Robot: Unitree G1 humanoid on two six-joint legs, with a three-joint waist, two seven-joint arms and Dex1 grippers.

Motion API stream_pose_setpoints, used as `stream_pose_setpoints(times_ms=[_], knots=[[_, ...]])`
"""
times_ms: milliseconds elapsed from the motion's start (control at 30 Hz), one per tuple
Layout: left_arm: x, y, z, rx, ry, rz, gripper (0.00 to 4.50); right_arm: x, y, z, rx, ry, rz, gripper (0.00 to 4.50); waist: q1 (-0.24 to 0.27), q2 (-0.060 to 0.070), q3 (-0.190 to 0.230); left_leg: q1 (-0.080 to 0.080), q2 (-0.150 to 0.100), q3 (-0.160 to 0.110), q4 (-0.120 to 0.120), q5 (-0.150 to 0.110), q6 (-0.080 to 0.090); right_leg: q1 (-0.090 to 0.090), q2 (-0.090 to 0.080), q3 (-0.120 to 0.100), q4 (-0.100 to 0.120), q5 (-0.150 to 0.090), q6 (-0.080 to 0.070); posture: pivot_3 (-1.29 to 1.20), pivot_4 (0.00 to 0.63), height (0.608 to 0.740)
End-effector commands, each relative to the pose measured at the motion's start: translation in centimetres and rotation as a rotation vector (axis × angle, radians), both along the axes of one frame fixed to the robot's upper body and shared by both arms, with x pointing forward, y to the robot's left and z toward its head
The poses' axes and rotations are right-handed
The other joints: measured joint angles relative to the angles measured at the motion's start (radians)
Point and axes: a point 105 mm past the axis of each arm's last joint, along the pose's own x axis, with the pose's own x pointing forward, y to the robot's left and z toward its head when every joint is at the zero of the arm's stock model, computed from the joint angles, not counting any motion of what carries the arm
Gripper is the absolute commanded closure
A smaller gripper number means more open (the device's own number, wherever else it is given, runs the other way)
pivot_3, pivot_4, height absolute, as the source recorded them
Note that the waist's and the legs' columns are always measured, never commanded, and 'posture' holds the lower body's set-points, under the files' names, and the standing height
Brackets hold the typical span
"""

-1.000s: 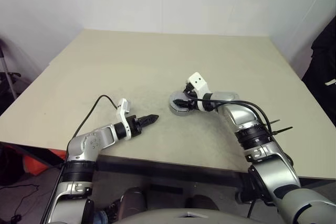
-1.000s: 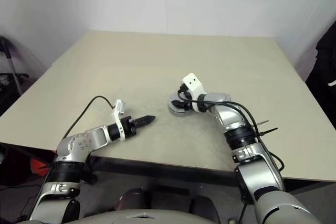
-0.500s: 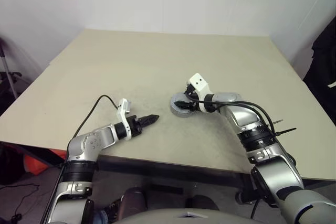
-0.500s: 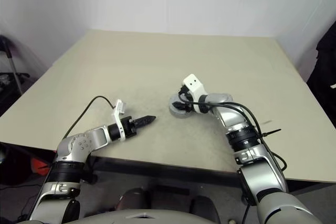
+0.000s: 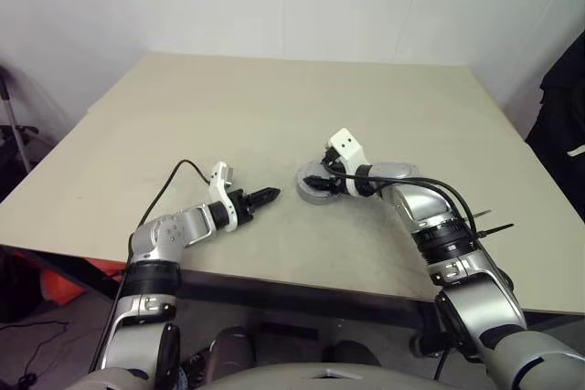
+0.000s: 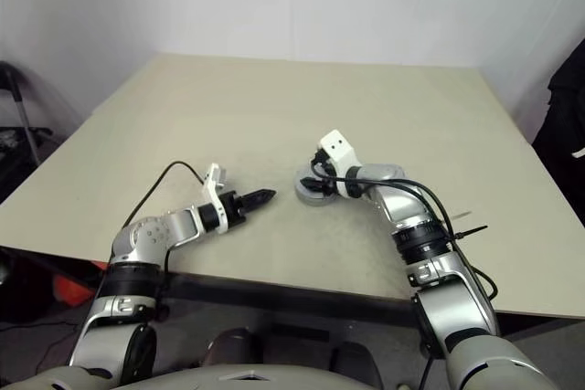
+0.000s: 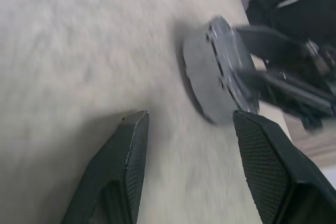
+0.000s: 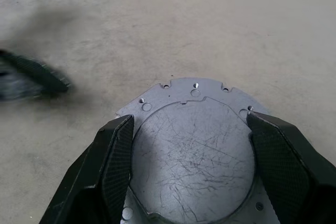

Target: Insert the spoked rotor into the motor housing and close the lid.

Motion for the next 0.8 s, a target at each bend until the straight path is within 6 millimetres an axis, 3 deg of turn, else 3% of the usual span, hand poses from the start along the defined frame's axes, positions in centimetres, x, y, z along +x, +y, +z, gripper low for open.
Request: stream_pose_setpoints(times_ms=[33,200,300,467,500,633,733,800], knots=[[1.4,-0.8,1.6,-0.048,-0.02,0.014,1.79,-1.7,-1.1,-4.5,-0.082,0.161,-0.034,1.5,0.0,-0.001,0.0,0.0,0.0,0.0,0.0,0.0,0.0,0.0,0.0,0.0,0.0,0.0,0.0,0.0,0.0,0.74],[2.8,-3.0,4.0,-0.126,-0.049,-0.013,1.79,-1.7,-1.2,-4.5,-0.082,0.157,-0.04,1.5,0.0,-0.003,-0.001,0.0,0.0,0.0,0.0,0.0,0.0,0.0,0.0,0.0,-0.001,0.0,0.0,0.0,0.0,0.74],[4.0,-4.4,5.9,-0.175,-0.078,-0.026,2.42,-1.5,-1.4,-4.3,-0.081,0.152,-0.05,1.5,0.0,-0.003,-0.001,0.0,0.0,0.0,0.0,0.0,0.0,0.0,0.0,0.0,-0.001,0.0,0.0,0.0,0.0,0.74],[5.7,-7.1,7.9,-0.211,-0.082,-0.072,4.1,-1.2,-1.7,-4.0,-0.079,0.141,-0.068,1.5,0.002,-0.003,-0.001,0.0,-0.001,0.0,0.0,-0.001,0.001,0.001,0.0,0.0,-0.001,0.0,0.0,0.0,0.0,0.74],[5.8,-7.5,7.5,-0.201,-0.063,-0.083,4.45,-1.2,-1.7,-4.0,-0.077,0.14,-0.07,1.5,0.001,-0.004,-0.001,0.0,-0.001,0.0,0.0,-0.001,0.001,0.001,0.0,0.0,-0.001,0.0,0.0,0.0,0.0,0.74],[5.2,-8.3,3.7,-0.107,0.076,-0.096,4.45,-1.0,-1.8,-3.9,-0.07,0.135,-0.093,1.5,0.002,-0.003,-0.001,0.001,-0.001,0.0,-0.001,-0.001,0.001,0.001,0.0,0.0,-0.002,0.0,0.0,0.0,0.0,0.74],[3.2,-8.4,-0.1,-0.025,0.186,-0.137,4.45,-0.9,-2.4,-3.8,-0.066,0.129,-0.128,1.5,0.002,-0.005,-0.001,0.001,-0.001,0.0,-0.001,-0.001,0.001,0.001,-0.001,0.0,-0.002,0.0,0.0,0.0,0.0,0.74],[2.2,-8.2,-1.3,-0.012,0.22,-0.15,4.45,-0.9,-2.7,-3.7,-0.065,0.126,-0.141,1.5,0.003,-0.007,-0.003,0.003,0.0,-0.001,-0.002,-0.001,0.001,0.003,0.0,0.0,-0.002,0.0,-0.001,0.0,0.0,0.74]])
